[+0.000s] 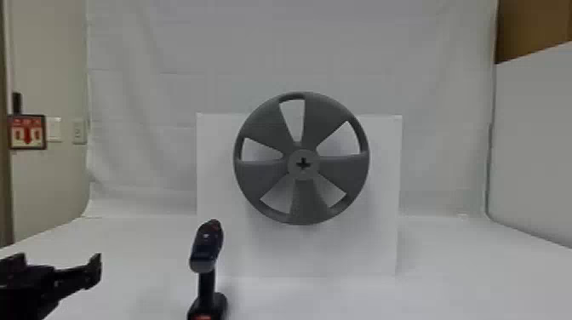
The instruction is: Grasp the drill and bring into the middle of wheel
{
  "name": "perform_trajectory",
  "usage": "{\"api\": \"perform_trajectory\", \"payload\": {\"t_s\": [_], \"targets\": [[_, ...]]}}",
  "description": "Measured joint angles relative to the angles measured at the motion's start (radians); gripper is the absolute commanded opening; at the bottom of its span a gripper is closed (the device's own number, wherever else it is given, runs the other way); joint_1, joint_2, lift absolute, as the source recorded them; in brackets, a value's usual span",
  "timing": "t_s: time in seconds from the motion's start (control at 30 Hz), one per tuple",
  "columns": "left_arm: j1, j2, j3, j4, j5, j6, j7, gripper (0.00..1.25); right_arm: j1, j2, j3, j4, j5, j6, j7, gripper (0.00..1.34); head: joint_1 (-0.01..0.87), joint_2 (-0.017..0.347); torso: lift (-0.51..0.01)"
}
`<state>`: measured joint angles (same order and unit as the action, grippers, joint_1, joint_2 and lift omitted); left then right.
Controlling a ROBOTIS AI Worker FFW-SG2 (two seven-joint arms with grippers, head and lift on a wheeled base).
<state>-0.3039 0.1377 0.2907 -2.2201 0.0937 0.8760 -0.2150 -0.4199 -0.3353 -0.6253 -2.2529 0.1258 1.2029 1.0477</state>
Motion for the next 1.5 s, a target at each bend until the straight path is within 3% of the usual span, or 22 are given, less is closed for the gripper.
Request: {"api": "perform_trajectory", "payload": {"t_s": [1.5], "targets": [[0.020,-0.017,0.021,-0.010,0.045,-0.034,0.028,1.22,-0.006,-0.005,0.015,-0.018,0.000,0.010,0.000,1.16,0.054,0.031,-0.403]]}}
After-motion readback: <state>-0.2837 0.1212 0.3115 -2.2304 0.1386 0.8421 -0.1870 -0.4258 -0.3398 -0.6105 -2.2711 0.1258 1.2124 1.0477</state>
